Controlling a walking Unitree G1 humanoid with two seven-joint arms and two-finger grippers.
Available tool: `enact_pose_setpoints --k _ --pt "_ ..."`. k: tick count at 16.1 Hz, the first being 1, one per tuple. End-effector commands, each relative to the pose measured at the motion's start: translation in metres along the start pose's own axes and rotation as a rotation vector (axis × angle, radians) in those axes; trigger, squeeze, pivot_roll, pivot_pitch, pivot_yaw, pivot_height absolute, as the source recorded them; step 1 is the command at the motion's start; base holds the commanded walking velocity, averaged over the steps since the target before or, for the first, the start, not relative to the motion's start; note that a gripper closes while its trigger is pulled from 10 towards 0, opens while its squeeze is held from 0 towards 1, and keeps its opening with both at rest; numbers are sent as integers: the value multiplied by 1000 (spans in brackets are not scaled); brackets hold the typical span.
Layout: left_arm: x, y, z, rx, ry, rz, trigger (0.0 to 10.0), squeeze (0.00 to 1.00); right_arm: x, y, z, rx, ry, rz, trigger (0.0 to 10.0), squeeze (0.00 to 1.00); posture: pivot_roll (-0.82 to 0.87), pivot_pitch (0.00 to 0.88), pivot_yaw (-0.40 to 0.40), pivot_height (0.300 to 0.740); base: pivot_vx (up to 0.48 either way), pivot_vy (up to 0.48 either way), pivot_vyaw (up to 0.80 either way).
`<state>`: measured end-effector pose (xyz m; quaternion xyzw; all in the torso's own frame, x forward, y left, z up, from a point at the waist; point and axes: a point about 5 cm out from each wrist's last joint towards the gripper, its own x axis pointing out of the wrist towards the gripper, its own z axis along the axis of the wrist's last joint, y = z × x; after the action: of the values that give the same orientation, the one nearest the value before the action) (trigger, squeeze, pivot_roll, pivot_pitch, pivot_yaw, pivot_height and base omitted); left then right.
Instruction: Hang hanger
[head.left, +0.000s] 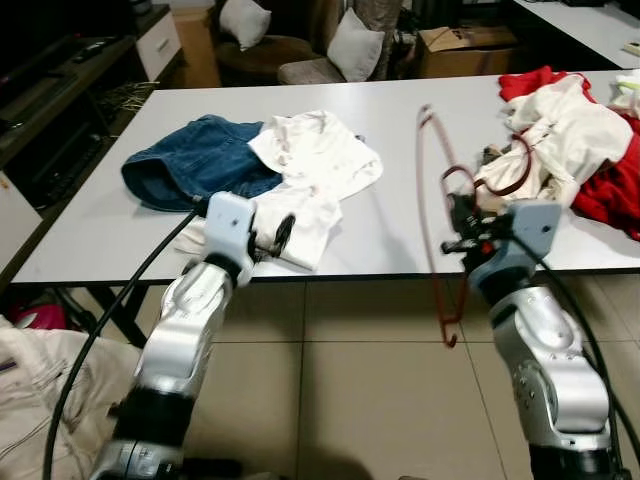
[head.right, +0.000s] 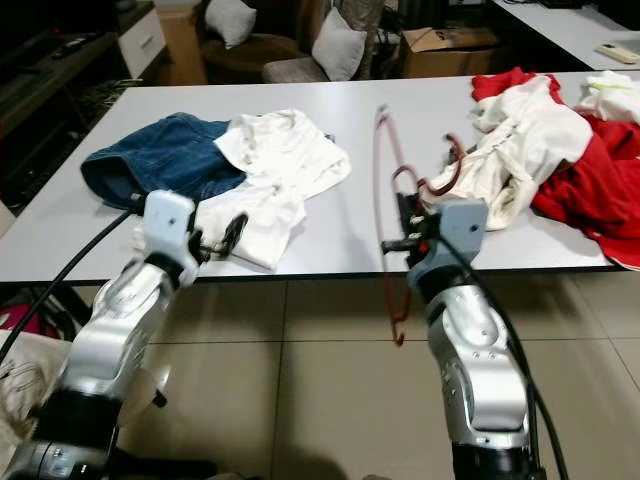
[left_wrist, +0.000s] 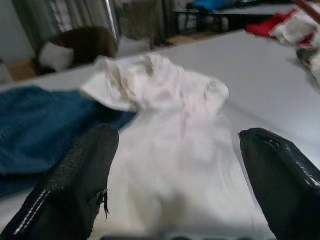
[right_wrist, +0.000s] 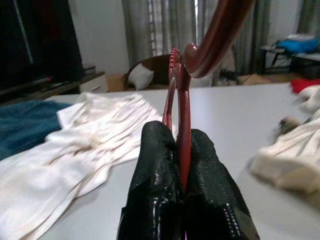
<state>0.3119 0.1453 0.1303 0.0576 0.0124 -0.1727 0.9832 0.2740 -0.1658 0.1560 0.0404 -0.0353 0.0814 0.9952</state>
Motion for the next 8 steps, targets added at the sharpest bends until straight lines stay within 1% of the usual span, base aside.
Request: enact_pose_setpoints --k 1,3,4,5,6,7,8 --pt "-2 3 0 21 14 -15 10000 0 -1 2 0 22 8 13 10000 0 -178 0 78 740 0 0 0" --pt "-6 10 -6 99 42 -77 10000 0 -5 6 -3 35 24 41 10000 0 -186 0 83 740 0 0 0" --pt "-8 14 -8 163 51 -116 10000 20 -6 6 -6 39 47 54 10000 0 -187 0 81 740 0 0 0" --pt "-9 17 -9 213 65 -163 10000 412 -6 6 -9 36 80 77 10000 0 -188 0 78 740 0 0 0" --pt "-10 17 -10 239 76 -188 10000 404 -6 6 -9 25 84 87 10000 0 -187 0 77 740 0 0 0" --pt "-12 20 -16 319 130 -259 10000 141 -5 6 -9 10 86 98 10000 0 -186 0 77 740 0 0 0" --pt "-12 21 -20 377 163 -287 10000 0 -4 6 -8 3 86 102 10000 0 -182 0 75 740 0 0 0"
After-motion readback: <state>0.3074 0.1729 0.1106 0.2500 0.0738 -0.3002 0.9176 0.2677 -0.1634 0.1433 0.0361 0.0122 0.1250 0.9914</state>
